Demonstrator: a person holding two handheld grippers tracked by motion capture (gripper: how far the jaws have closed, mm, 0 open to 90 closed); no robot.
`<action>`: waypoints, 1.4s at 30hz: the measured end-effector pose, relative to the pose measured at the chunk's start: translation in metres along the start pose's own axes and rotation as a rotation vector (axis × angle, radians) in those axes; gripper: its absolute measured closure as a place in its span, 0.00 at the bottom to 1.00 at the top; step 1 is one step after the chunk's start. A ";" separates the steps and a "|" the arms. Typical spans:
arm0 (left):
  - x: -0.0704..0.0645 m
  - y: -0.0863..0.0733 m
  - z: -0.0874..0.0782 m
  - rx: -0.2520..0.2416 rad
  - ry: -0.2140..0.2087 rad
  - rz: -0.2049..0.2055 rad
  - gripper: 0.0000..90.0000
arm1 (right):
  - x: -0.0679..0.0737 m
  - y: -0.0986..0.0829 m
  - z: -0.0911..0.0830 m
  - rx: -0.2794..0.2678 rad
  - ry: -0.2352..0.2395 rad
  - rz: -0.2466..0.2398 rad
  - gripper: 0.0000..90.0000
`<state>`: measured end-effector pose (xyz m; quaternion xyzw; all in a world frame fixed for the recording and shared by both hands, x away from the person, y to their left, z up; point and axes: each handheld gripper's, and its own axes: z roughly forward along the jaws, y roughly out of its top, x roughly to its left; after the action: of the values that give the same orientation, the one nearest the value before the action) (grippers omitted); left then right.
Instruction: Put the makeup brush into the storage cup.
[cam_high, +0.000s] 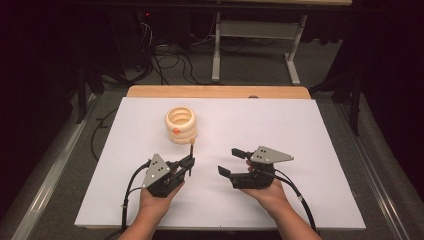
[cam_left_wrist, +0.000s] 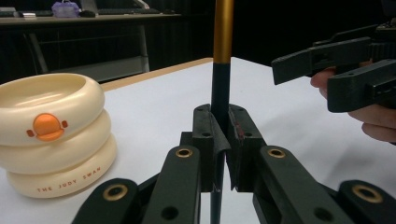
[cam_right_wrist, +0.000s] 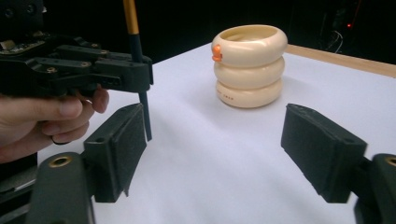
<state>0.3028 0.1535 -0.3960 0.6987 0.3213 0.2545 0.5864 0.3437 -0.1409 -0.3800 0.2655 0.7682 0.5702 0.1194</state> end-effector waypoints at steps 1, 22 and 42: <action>0.001 0.000 -0.001 -0.001 0.002 -0.002 0.92 | -0.001 0.000 -0.001 0.004 0.000 -0.001 0.23; 0.021 0.004 -0.012 -0.019 0.058 -0.013 0.92 | -0.016 -0.003 -0.024 0.001 -0.097 -0.011 0.01; 0.052 0.004 -0.029 -0.042 0.170 -0.047 0.92 | -0.035 -0.014 -0.052 -0.020 -0.155 -0.011 0.01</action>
<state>0.3164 0.2113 -0.3876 0.6543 0.3806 0.3057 0.5776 0.3433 -0.2046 -0.3811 0.3034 0.7525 0.5548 0.1842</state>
